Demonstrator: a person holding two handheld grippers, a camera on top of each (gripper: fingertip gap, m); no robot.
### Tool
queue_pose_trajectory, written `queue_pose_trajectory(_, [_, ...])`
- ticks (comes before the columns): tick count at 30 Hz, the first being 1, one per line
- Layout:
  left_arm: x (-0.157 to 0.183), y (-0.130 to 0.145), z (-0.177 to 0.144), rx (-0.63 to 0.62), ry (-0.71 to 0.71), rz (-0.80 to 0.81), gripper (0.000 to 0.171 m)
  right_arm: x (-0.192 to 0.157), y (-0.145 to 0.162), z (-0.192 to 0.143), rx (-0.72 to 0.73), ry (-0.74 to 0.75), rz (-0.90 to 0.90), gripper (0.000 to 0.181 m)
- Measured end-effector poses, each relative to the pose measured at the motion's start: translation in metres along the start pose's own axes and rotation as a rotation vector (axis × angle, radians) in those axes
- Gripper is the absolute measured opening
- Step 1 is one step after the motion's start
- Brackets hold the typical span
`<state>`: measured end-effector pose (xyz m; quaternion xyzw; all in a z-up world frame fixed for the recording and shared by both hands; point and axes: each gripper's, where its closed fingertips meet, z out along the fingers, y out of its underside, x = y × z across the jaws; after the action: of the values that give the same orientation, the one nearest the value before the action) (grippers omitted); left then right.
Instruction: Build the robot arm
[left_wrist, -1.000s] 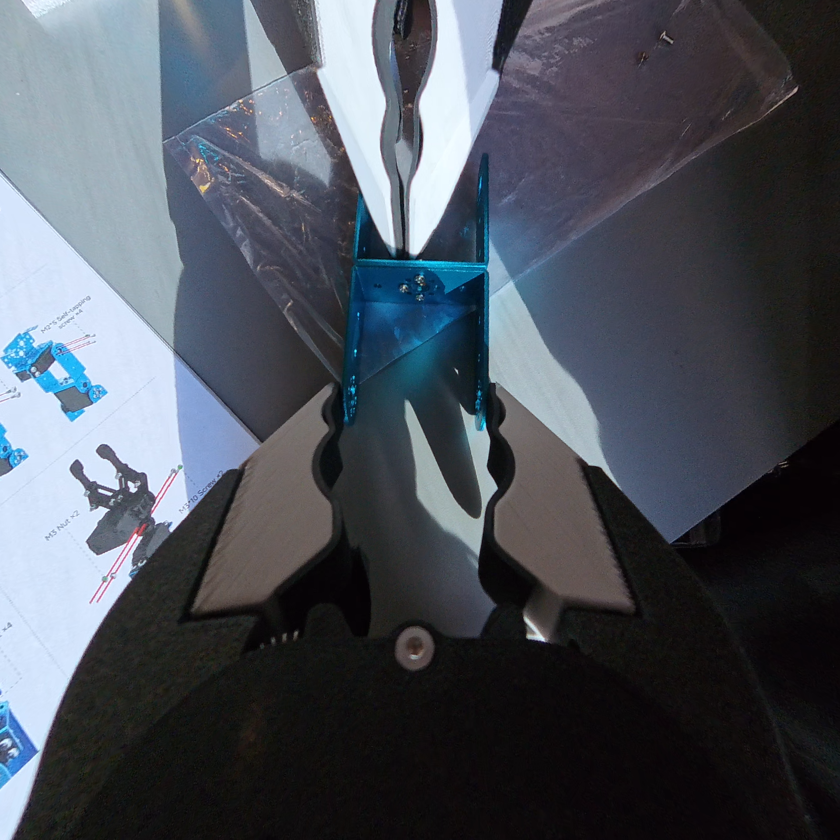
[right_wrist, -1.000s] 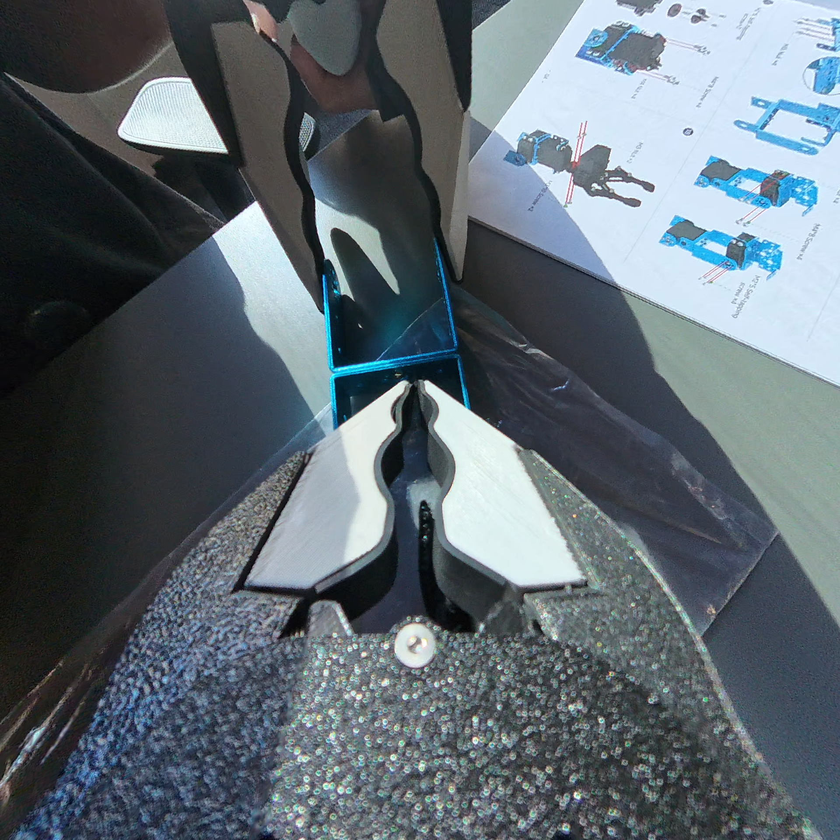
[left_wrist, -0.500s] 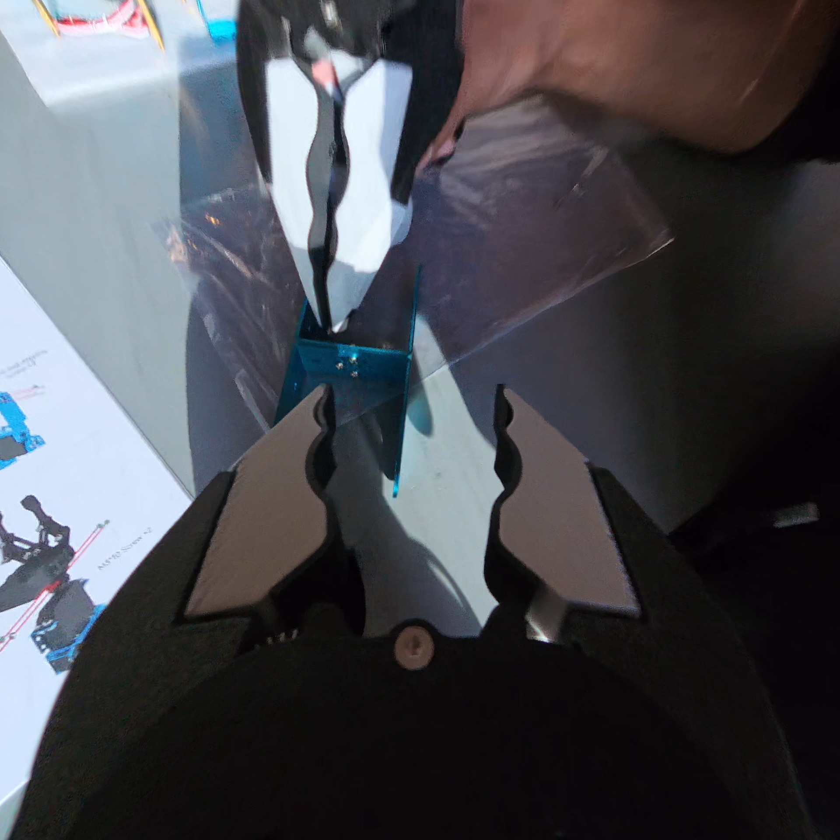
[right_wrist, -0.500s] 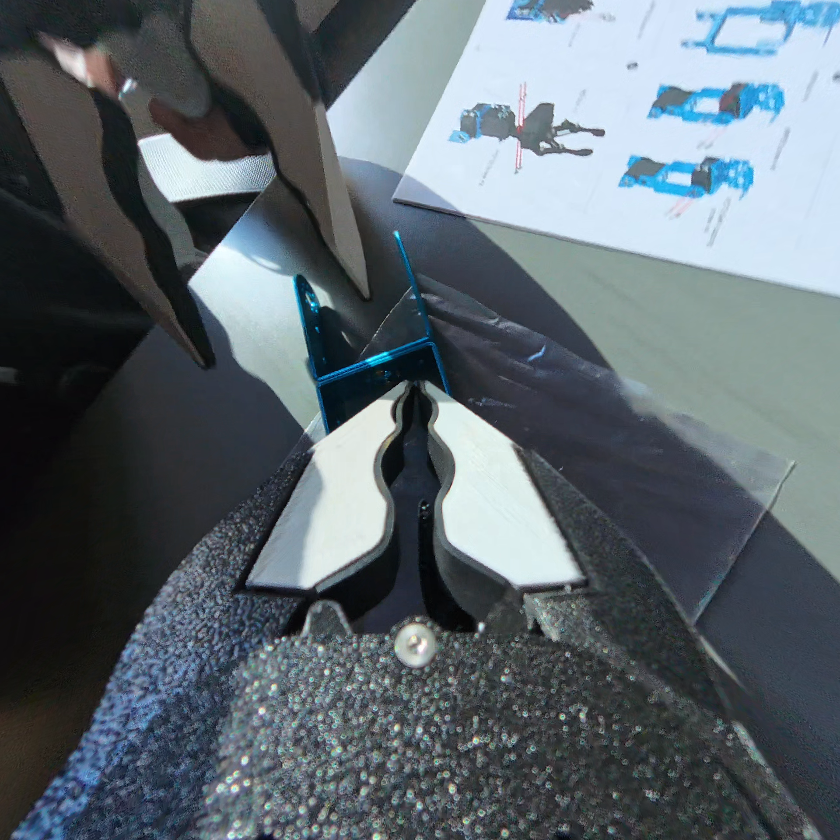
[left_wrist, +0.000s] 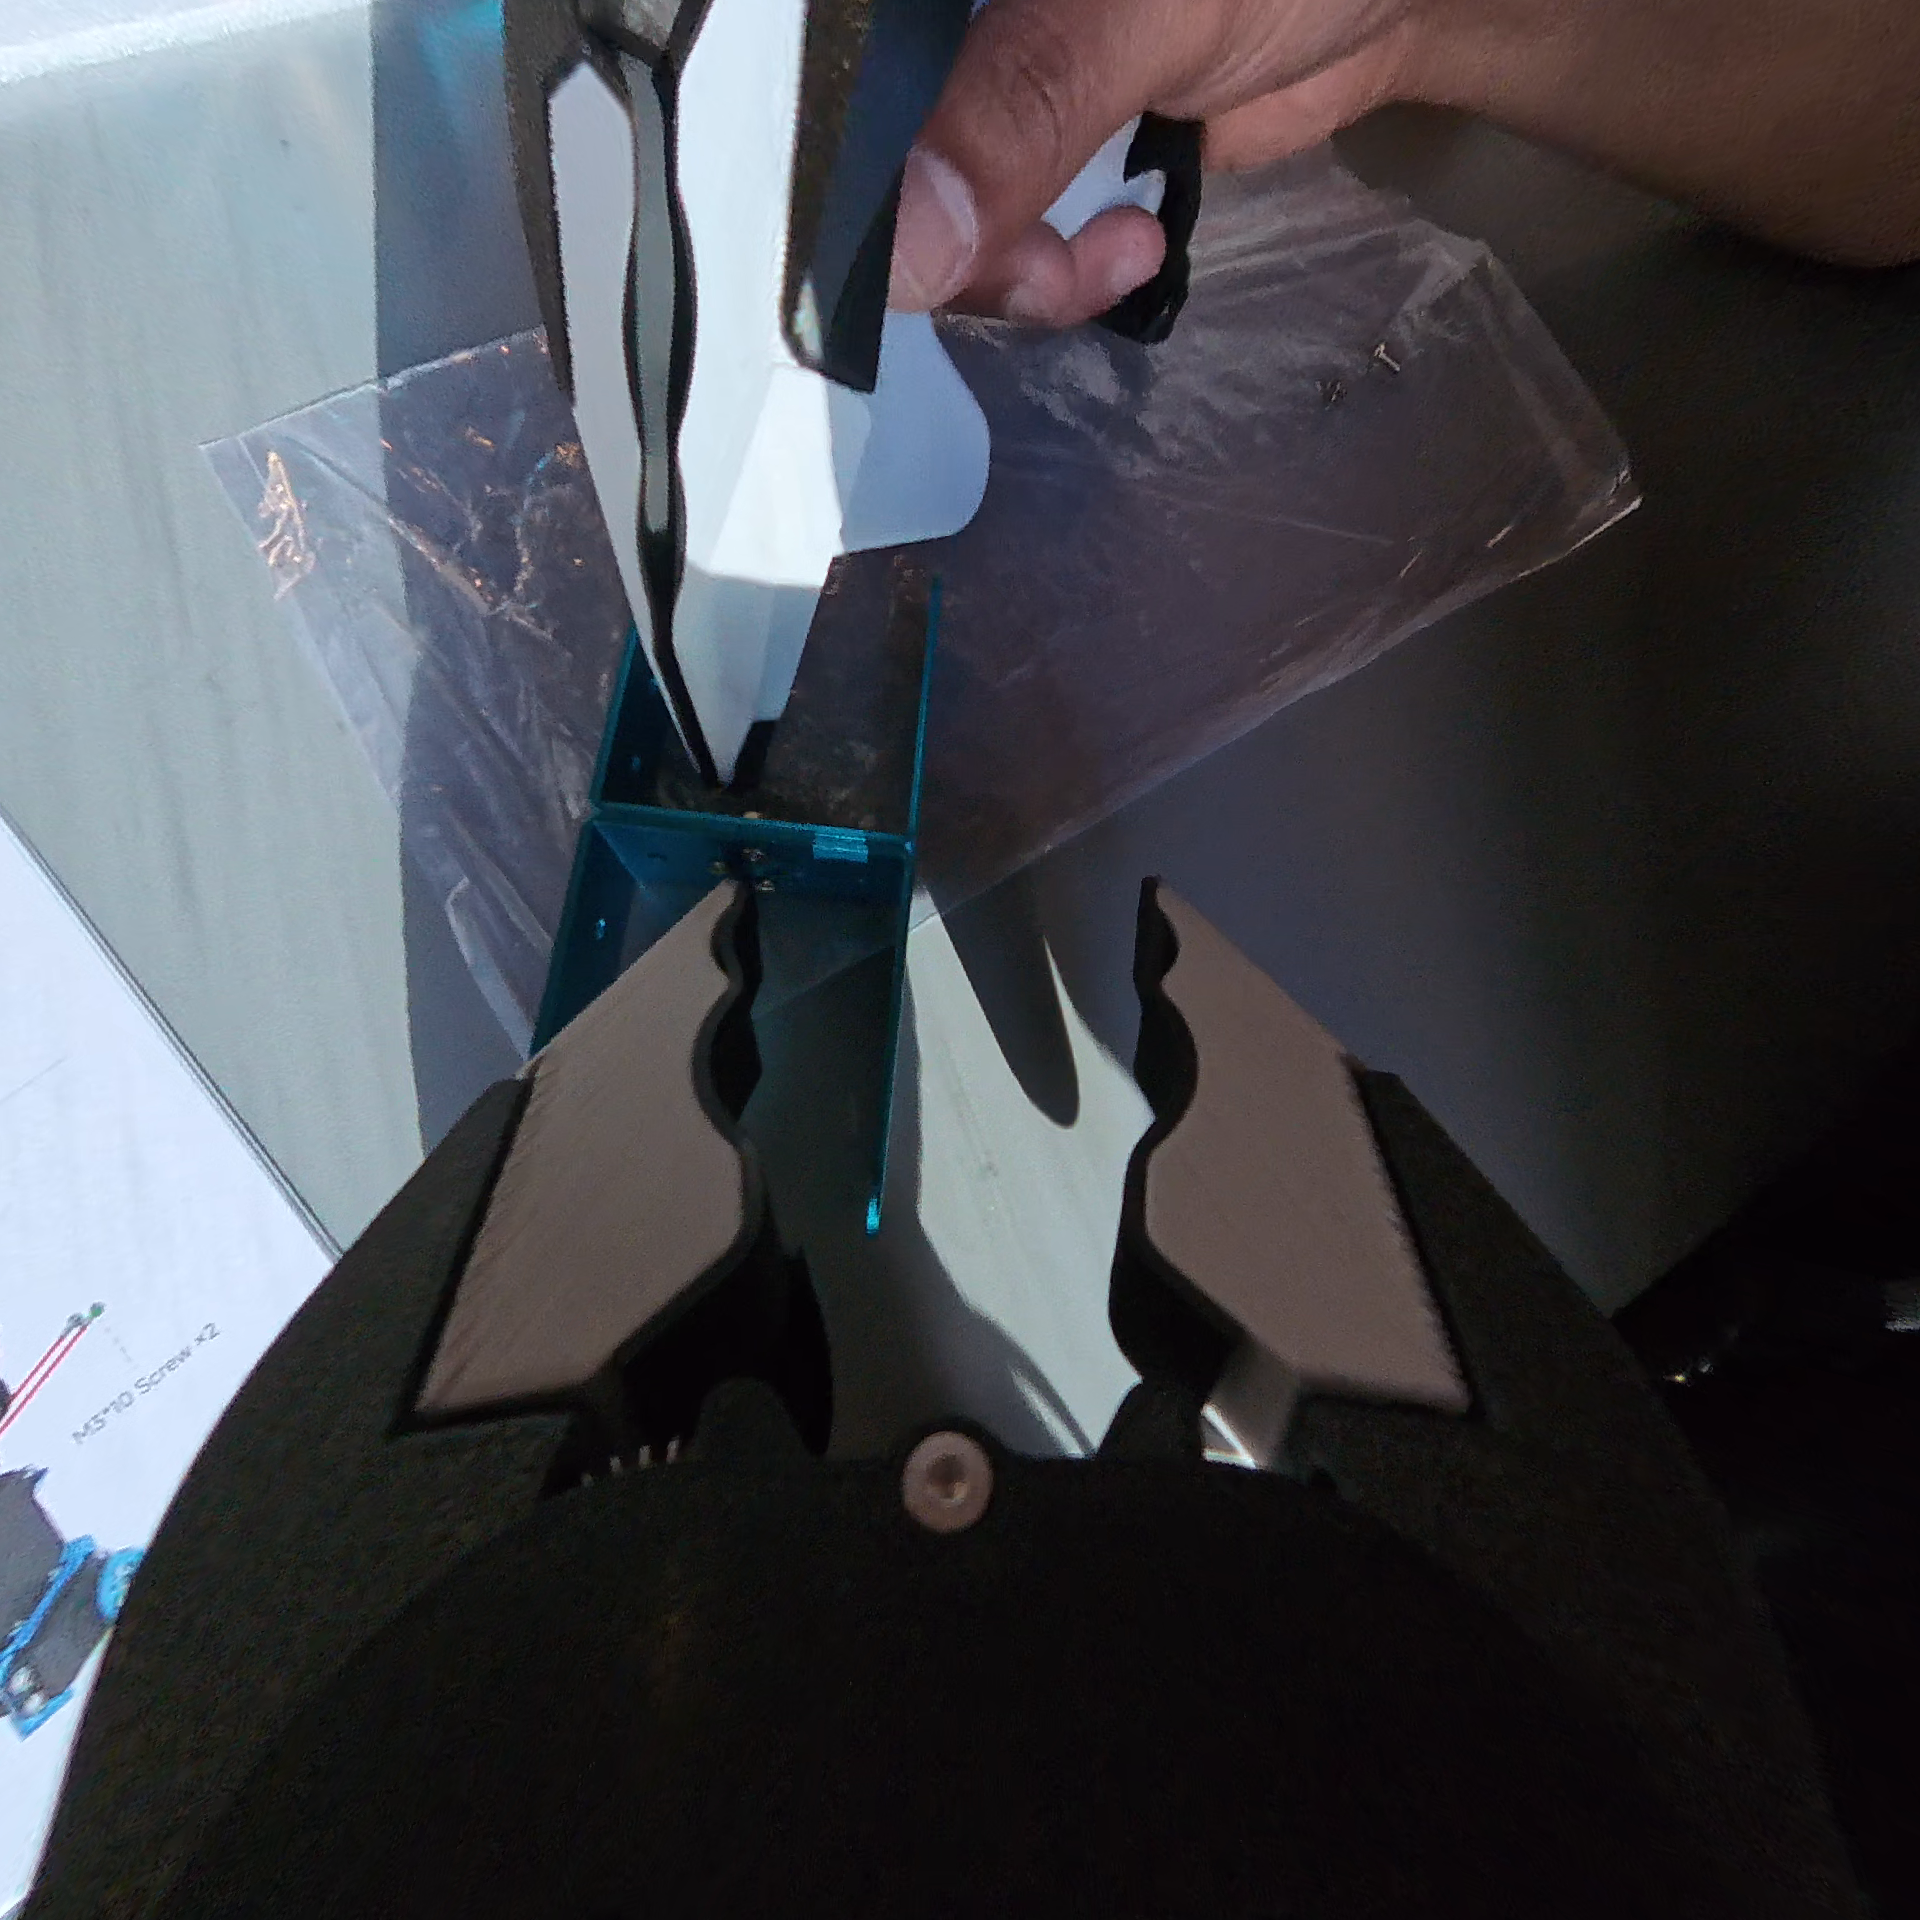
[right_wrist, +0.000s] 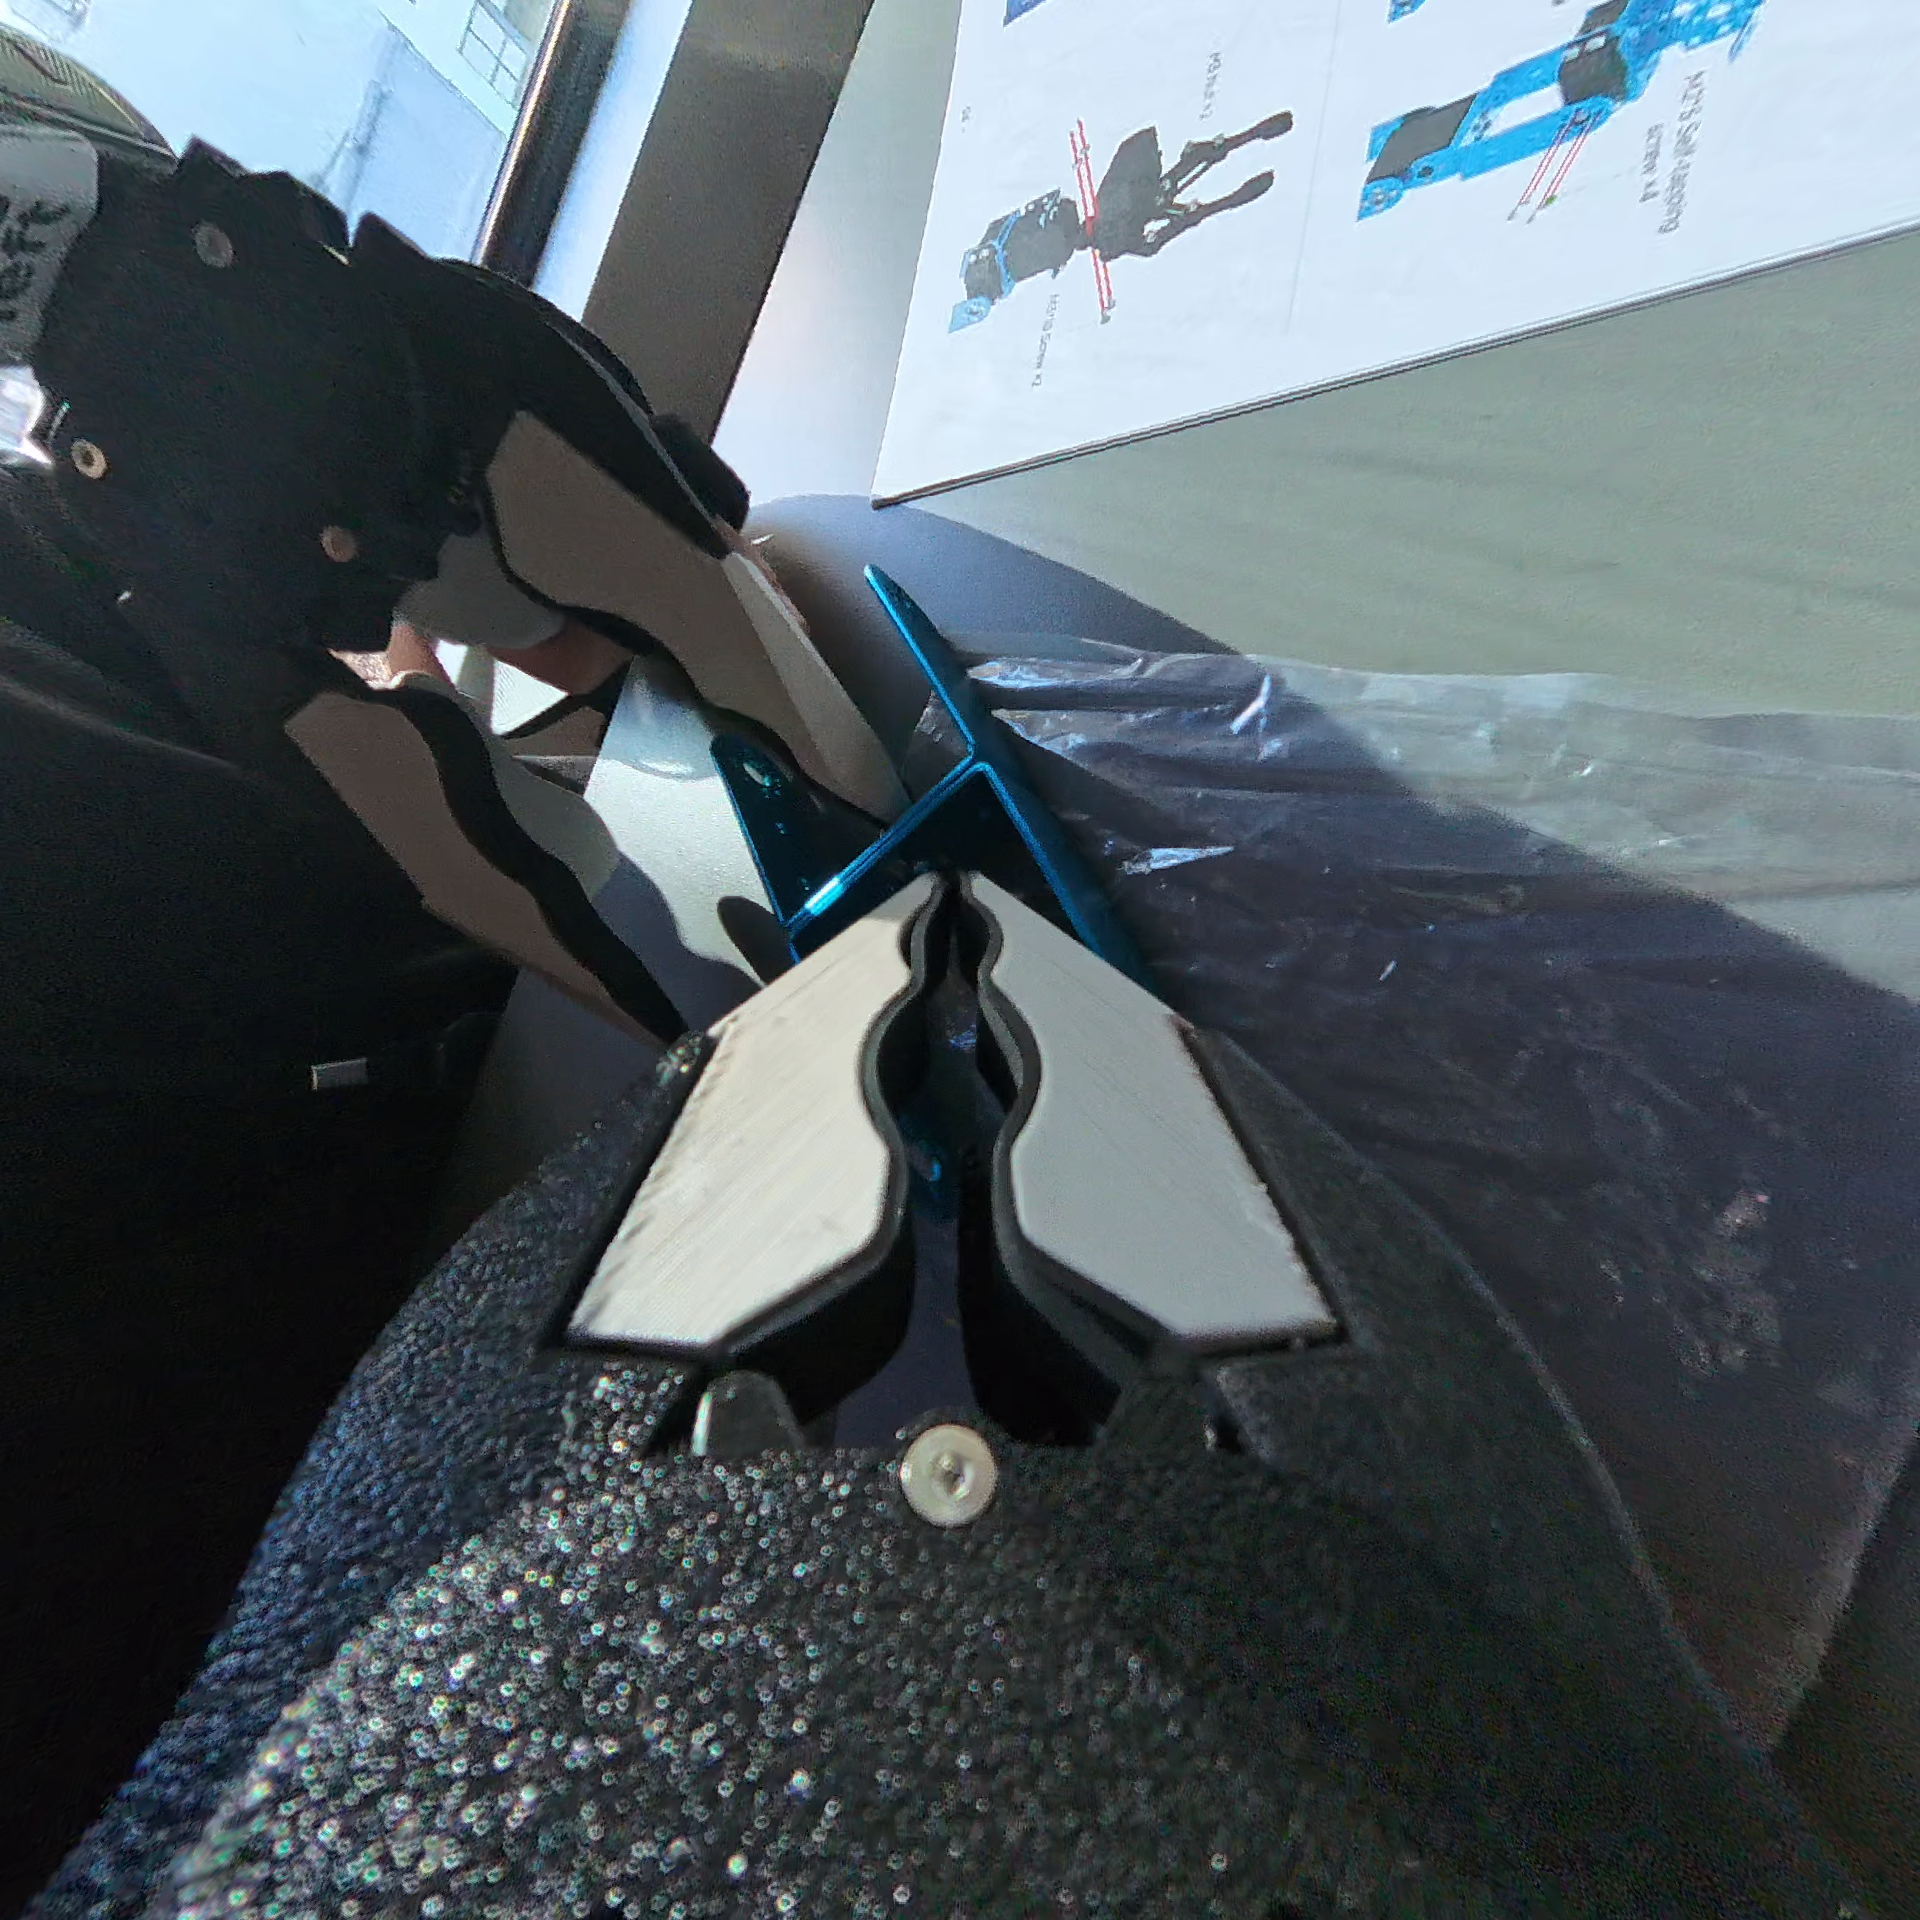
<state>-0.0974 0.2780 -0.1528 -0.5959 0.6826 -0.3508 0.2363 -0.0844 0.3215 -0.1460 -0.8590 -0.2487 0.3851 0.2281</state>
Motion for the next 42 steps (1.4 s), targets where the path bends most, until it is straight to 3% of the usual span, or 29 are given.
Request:
queue_pose_trajectory(11, [-0.004,0.001,-0.001,0.005,-0.015,-0.002,0.072,0.004,0.000,-0.002,-0.006,0.018,0.011,0.000])
queue_pose_trajectory(15, [-0.004,0.003,0.001,-0.014,-0.025,0.015,0.075,0.005,-0.002,-0.007,-0.036,0.129,-0.215,0.000])
queue_pose_trajectory(18, [-0.006,0.010,-0.001,-0.060,-0.045,0.045,0.074,0.004,-0.002,-0.002,-0.082,0.183,-0.343,0.010])
queue_pose_trajectory(23, [-0.002,0.016,-0.013,-0.049,0.003,0.008,0.049,0.005,-0.002,0.003,-0.217,0.226,-0.560,0.013])
queue_pose_trajectory(30, [-0.003,0.027,-0.028,-0.059,-0.008,0.010,0.002,0.005,0.010,0.010,-0.433,0.130,-0.718,0.010])
queue_pose_trajectory(42, [-0.013,0.038,-0.035,-0.076,-0.053,0.002,0.001,0.011,0.004,0.015,-0.527,0.162,-0.826,0.010])
